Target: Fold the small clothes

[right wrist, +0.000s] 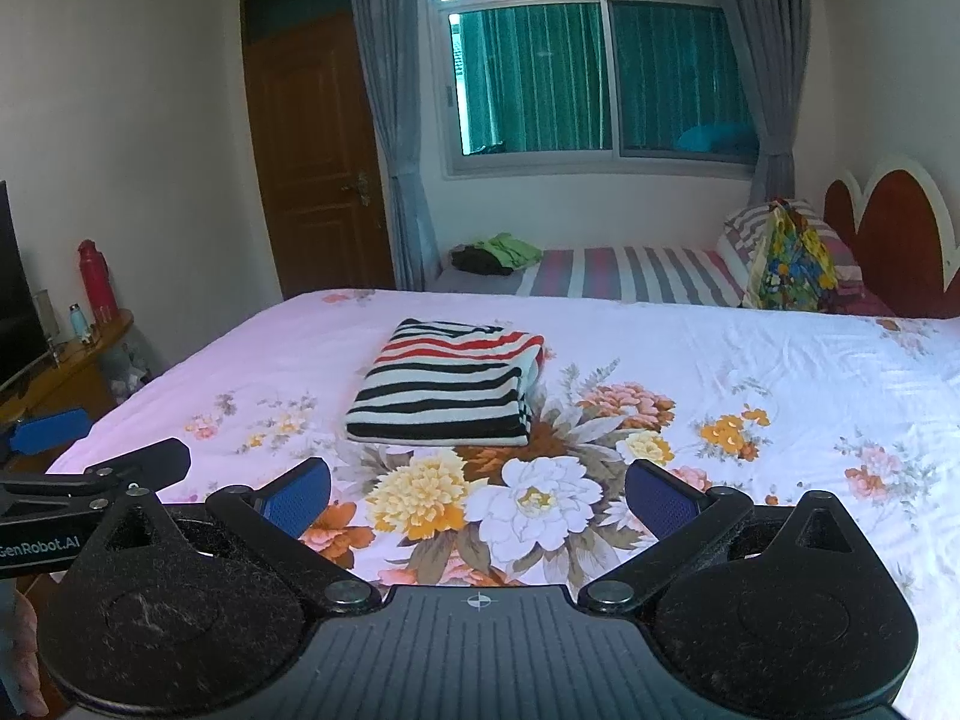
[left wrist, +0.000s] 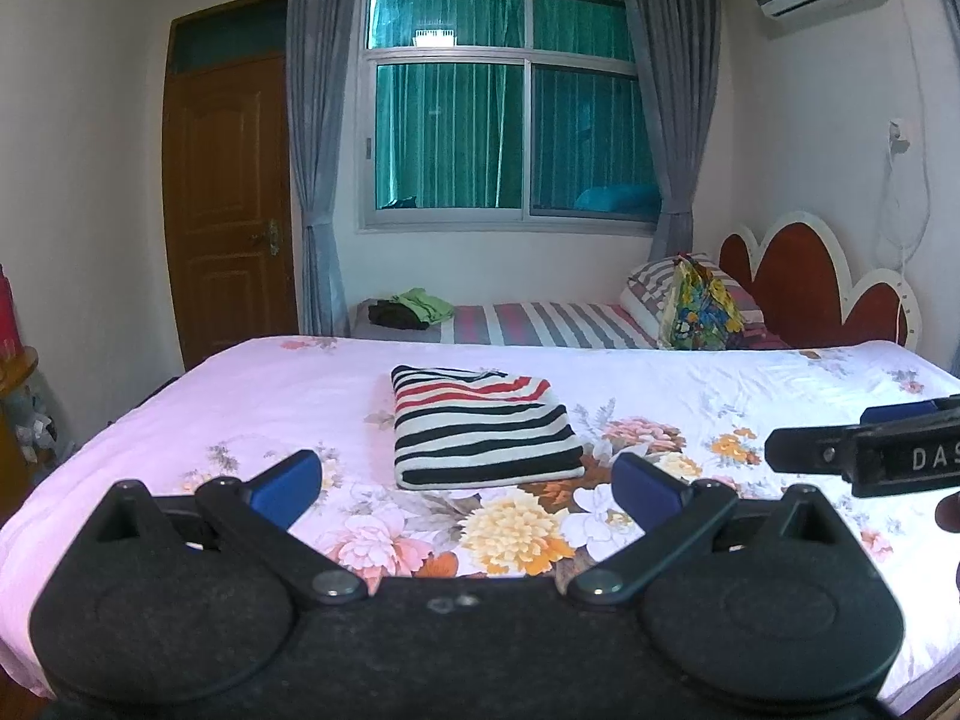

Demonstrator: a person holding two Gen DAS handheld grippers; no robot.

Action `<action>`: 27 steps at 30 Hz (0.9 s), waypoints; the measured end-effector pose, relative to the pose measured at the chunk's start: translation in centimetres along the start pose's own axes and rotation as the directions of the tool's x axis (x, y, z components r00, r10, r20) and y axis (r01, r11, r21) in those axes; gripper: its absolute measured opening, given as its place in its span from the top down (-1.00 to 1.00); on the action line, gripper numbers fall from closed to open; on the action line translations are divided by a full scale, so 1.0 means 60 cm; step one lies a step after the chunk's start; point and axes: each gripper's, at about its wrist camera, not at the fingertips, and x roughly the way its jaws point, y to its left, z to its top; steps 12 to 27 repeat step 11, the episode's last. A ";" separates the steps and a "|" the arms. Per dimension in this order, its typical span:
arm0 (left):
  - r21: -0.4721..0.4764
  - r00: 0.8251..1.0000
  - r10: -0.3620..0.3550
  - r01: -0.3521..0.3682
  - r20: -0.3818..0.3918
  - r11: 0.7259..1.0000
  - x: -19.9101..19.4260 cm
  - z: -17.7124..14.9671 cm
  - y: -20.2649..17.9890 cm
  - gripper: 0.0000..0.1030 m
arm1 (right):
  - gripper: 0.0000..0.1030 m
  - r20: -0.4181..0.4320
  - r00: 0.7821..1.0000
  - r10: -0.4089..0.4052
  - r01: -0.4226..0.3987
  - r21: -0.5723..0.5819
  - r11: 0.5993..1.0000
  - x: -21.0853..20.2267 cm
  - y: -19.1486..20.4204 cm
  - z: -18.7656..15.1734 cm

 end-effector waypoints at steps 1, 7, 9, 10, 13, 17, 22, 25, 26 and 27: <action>-0.003 1.000 0.003 -0.003 -0.006 1.000 0.001 -0.001 0.001 -0.98 | -1.00 0.000 1.000 0.001 -0.001 -0.002 1.000 0.001 0.001 0.000; -0.010 1.000 0.007 -0.007 0.004 1.000 0.000 -0.003 0.009 -0.94 | -1.00 0.000 1.000 0.008 -0.008 -0.008 1.000 0.004 0.002 0.001; -0.001 1.000 -0.005 0.005 0.010 1.000 -0.001 -0.001 0.010 -0.94 | -1.00 0.000 1.000 0.012 -0.012 -0.009 1.000 0.006 0.005 0.001; -0.003 1.000 -0.013 0.013 0.009 1.000 -0.001 -0.001 0.010 -0.94 | -1.00 -0.001 1.000 0.014 -0.014 -0.010 1.000 0.008 0.005 0.001; -0.011 1.000 -0.021 0.021 0.007 1.000 -0.001 -0.001 0.012 -0.96 | -1.00 -0.003 1.000 0.016 -0.017 -0.011 1.000 0.009 0.006 0.001; -0.011 1.000 -0.021 0.021 0.007 1.000 -0.001 -0.001 0.012 -0.96 | -1.00 -0.003 1.000 0.016 -0.017 -0.011 1.000 0.009 0.006 0.001; -0.011 1.000 -0.021 0.021 0.007 1.000 -0.001 -0.001 0.012 -0.96 | -1.00 -0.003 1.000 0.016 -0.017 -0.011 1.000 0.009 0.006 0.001; -0.011 1.000 -0.021 0.021 0.007 1.000 -0.001 -0.001 0.012 -0.96 | -1.00 -0.003 1.000 0.016 -0.017 -0.011 1.000 0.009 0.006 0.001; -0.011 1.000 -0.021 0.021 0.007 1.000 -0.001 -0.001 0.012 -0.96 | -1.00 -0.003 1.000 0.016 -0.017 -0.011 1.000 0.009 0.006 0.001; -0.011 1.000 -0.021 0.021 0.007 1.000 -0.001 -0.001 0.012 -0.96 | -1.00 -0.003 1.000 0.016 -0.017 -0.011 1.000 0.009 0.006 0.001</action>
